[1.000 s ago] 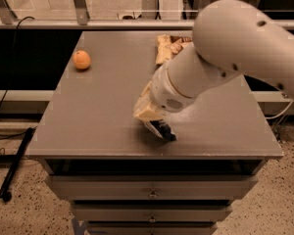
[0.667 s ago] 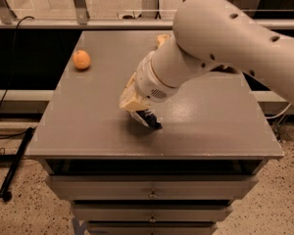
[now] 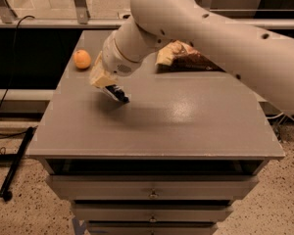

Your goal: Move rxbar blueberry near orange

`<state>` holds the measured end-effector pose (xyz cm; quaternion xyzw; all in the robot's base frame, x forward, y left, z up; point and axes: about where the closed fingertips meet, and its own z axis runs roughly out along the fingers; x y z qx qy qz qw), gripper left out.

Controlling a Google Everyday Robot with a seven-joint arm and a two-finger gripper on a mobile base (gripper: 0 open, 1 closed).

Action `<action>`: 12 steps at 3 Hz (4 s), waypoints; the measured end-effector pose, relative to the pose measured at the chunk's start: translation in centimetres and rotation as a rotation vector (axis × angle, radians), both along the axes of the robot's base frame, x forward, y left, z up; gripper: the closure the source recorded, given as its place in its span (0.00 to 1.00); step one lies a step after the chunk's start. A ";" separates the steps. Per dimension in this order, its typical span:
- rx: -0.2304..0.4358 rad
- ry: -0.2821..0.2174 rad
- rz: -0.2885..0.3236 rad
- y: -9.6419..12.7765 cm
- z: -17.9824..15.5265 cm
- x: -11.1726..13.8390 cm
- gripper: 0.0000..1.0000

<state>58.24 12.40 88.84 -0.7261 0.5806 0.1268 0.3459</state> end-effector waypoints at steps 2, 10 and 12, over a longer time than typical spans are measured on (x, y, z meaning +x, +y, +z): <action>-0.004 -0.049 0.058 4.9 0.0 5.9 1.00; -0.021 -0.058 -0.022 2.8 -1.3 11.7 0.00; 0.172 -0.062 -0.093 -7.1 3.6 13.3 0.00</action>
Offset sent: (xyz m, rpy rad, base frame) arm 0.0939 0.0659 -0.0054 -0.0217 -0.0679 0.0631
